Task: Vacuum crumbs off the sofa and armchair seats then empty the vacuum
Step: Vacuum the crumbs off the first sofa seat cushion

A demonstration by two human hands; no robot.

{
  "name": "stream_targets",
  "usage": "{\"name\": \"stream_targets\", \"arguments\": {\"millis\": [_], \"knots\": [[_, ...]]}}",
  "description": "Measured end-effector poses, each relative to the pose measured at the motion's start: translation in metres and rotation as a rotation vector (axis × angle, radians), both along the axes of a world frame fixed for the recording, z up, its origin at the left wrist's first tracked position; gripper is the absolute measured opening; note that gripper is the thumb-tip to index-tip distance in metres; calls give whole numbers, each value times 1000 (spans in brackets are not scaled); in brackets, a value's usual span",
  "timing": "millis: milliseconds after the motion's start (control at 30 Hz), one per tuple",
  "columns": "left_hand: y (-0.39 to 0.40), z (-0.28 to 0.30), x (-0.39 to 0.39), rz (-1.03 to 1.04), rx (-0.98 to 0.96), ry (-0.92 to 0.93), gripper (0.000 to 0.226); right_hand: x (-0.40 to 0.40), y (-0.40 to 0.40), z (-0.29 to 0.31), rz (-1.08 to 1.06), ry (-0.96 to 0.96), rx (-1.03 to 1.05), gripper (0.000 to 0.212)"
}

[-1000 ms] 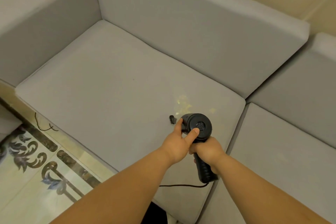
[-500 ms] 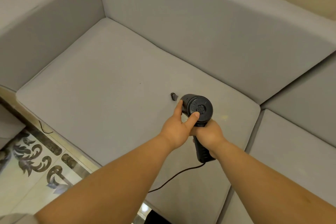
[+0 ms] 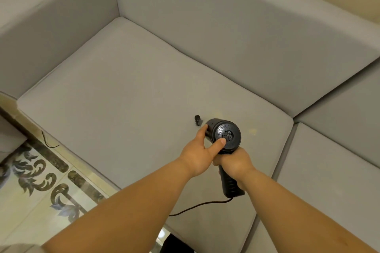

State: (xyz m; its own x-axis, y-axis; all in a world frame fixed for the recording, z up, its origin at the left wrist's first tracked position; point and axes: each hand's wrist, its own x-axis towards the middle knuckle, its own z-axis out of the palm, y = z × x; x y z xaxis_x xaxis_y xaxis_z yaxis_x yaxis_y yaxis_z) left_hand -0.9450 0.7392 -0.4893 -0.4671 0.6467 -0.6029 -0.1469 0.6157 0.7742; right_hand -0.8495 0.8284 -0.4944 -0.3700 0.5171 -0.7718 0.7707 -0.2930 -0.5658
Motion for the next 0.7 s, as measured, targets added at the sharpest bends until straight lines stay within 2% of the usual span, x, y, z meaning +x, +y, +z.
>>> {"name": "stream_targets", "arguments": {"millis": [400,700], "knots": [[-38,12,88,25,-1,-37,80,86,-36,16,43,-30,-10,33],[-30,24,53,99,51,22,79,45,-29,28,40,48,98,23]]}}
